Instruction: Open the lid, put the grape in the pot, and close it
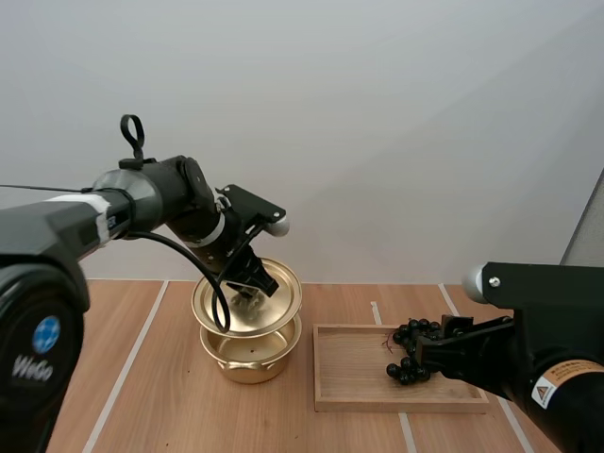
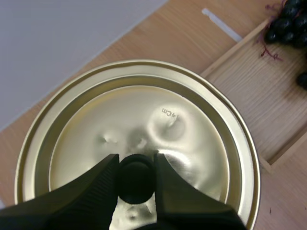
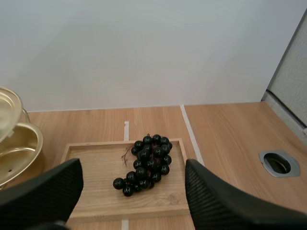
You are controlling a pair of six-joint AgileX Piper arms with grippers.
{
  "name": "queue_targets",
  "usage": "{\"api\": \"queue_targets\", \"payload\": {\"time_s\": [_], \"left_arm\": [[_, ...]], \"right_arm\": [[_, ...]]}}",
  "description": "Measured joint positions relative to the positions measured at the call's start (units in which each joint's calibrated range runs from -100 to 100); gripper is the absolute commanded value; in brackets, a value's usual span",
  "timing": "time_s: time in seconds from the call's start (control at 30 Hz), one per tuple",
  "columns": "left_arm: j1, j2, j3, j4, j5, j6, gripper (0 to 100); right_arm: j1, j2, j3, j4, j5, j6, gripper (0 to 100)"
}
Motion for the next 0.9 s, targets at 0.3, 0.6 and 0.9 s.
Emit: {"api": "queue_targets", "payload": {"time_s": [0.3,0.6,0.9], "left_arm": [[0.00,-22.9,-1.5,-0.1,0.7,0.0,0],[0.00,-39.8,-1.6,-0.2,2.6,0.0,0],[0.00,-45.5,-1.8,-0.2,5.2,0.1,0]], "right_arm": [[0.0,22.6,-0.8,-0.8,-12.2,2.2,100],[-0.2,53.5,-13.1,-0.8,-16.1,3.3,100],[-4.0,68.9,-15.5,0.6,-20.9,5.5,100]]}}
